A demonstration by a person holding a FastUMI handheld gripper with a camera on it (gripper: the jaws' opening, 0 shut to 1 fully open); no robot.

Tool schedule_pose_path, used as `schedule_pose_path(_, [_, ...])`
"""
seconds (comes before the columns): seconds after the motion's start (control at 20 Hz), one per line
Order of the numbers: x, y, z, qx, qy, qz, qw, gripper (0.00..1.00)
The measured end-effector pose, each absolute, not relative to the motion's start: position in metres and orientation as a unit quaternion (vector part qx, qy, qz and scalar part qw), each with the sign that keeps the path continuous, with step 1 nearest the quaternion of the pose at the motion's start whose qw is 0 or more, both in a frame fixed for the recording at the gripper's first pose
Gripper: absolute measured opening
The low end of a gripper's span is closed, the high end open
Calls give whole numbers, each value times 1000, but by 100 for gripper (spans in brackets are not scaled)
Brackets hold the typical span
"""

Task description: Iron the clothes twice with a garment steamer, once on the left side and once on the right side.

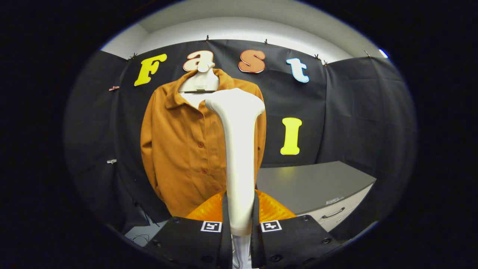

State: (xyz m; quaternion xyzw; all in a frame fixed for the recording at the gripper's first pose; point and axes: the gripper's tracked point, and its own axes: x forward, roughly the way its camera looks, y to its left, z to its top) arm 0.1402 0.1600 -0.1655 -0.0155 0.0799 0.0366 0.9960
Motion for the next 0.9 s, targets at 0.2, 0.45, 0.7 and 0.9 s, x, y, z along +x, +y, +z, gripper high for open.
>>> schedule_pose_path(0.2, [141,205,-120,-19,34,56,998,23])
schedule_pose_path(0.45, [149,266,-95,-46,-6,70,996,23])
schedule_pose_path(0.7, [166,311,-107,-80,-16,62,995,23])
schedule_pose_path(0.9, [183,334,-131,-97,-3,49,994,23])
